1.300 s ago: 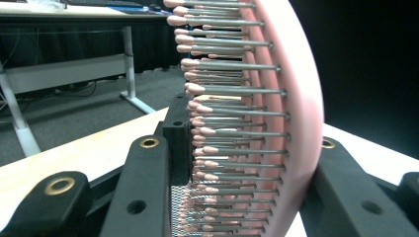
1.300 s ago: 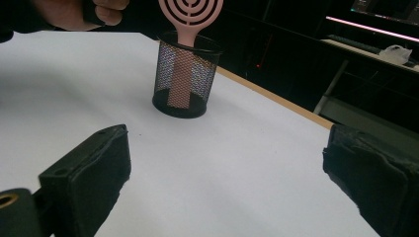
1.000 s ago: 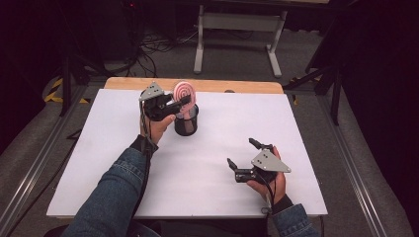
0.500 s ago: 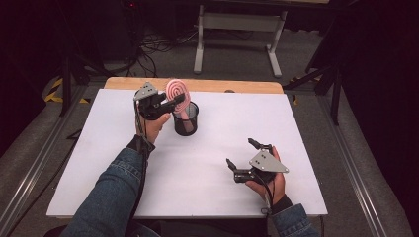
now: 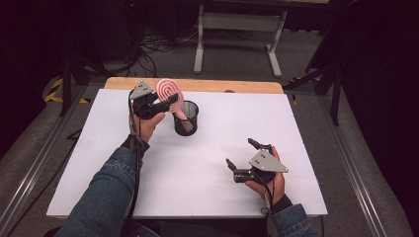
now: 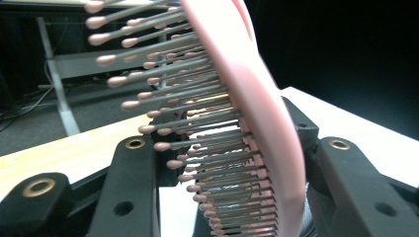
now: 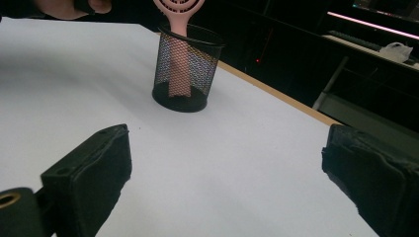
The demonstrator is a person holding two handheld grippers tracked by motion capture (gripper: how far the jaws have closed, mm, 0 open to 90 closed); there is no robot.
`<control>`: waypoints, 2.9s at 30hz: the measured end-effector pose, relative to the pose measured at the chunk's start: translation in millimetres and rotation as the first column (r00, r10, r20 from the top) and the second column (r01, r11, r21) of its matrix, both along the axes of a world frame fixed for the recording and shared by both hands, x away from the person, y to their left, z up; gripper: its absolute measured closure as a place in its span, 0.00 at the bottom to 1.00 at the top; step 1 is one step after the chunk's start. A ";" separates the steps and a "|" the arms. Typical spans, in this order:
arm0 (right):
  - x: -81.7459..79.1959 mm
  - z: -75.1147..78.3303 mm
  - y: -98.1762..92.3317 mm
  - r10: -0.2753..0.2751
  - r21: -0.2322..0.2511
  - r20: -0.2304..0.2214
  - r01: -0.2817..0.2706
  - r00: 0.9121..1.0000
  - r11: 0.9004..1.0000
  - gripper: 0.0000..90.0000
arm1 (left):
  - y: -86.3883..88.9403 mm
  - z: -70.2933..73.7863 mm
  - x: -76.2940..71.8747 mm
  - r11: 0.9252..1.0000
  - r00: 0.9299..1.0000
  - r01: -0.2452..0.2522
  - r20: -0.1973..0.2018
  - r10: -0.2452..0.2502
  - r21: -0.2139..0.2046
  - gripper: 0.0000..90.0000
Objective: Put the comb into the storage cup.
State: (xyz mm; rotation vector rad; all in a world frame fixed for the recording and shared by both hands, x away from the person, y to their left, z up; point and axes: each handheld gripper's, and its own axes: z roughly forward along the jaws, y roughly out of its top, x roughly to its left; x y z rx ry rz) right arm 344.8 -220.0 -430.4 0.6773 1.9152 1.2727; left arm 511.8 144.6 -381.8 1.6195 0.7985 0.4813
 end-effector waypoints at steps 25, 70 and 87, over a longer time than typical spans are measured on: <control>0.1 -2.1 3.2 0.014 -0.017 -0.016 -0.015 1.000 1.000 0.06 | 6.9 -9.2 -1.0 1.000 1.000 -0.003 -0.001 0.003 0.030 0.60; 1.1 -3.4 3.6 0.023 -0.023 -0.028 -0.024 0.999 0.999 0.06 | 10.3 6.5 -8.7 0.993 0.994 -0.081 0.080 0.075 0.087 0.34; 1.2 -3.4 3.2 0.022 -0.025 -0.027 -0.023 0.999 0.999 0.06 | 8.6 14.0 -14.4 0.988 0.990 -0.089 0.118 0.074 0.129 0.26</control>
